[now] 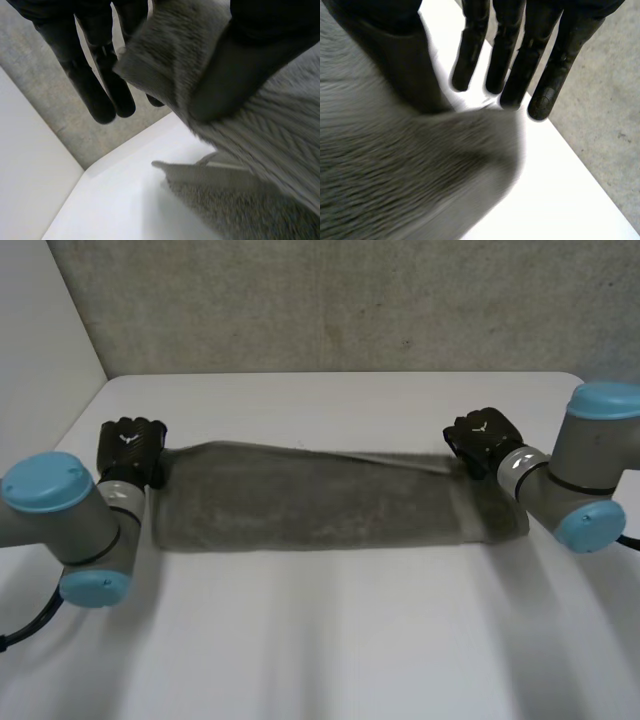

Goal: Fold the towel.

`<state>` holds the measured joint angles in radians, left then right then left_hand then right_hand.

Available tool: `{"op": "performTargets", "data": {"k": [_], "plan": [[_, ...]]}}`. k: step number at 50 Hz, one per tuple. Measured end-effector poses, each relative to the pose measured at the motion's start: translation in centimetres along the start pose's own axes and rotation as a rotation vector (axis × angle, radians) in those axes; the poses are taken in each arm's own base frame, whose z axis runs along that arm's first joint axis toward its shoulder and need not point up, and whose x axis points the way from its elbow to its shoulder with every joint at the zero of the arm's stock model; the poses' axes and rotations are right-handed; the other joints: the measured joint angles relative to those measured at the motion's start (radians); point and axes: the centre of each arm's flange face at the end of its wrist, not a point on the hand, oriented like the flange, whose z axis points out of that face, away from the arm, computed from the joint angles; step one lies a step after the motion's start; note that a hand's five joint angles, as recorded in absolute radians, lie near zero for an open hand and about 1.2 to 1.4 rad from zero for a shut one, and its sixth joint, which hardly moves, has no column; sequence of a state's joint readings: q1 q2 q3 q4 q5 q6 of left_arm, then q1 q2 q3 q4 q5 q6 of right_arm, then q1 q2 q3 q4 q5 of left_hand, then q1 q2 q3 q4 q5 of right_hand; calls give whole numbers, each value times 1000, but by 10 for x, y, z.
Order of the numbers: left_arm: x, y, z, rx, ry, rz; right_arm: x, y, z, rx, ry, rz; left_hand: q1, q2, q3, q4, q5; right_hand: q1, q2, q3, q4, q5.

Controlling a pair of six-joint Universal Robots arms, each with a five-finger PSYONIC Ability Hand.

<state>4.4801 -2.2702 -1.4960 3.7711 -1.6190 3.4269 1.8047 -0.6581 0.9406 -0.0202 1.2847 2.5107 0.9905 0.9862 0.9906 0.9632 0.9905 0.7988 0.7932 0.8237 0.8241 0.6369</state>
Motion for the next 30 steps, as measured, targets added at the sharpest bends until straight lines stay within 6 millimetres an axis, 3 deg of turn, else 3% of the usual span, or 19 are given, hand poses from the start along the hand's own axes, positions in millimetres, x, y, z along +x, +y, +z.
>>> {"op": "performTargets", "data": {"k": [1,4,6,12,16,22,26,30], "plan": [[2,0,3,5,3,0,-2,3,3,-7,7,-2,-195,-167,-169,-175,-167,-181,-205,-201,-198,-192],[7,0,9,16,11,-1,-4,9,9,-23,30,-6,-612,-580,-594,-590,-601,-499,-506,-520,-518,-540],[10,0,12,23,16,-1,-3,11,13,-33,59,-9,-710,-703,-717,-686,-735,-555,-545,-579,-569,-580],[12,-9,15,46,17,-3,7,2,13,-28,143,-15,-714,-718,-733,-692,-763,-562,-545,-580,-570,-580],[7,-25,11,74,9,-5,22,-25,1,19,196,-20,-716,-718,-733,-692,-764,-562,-545,-580,-570,-580],[-3,-52,-5,112,-5,-8,43,-71,-33,96,240,-14,-717,-718,-737,-692,-765,-562,-545,-580,-570,-581],[-7,-61,-19,114,-4,-9,44,-81,-51,95,227,-2,-717,-718,-737,-692,-765,-562,-545,-580,-570,-581],[-8,-60,-39,98,6,-8,34,-73,-66,33,177,16,-718,-718,-738,-692,-766,-562,-545,-580,-570,-580]]}}
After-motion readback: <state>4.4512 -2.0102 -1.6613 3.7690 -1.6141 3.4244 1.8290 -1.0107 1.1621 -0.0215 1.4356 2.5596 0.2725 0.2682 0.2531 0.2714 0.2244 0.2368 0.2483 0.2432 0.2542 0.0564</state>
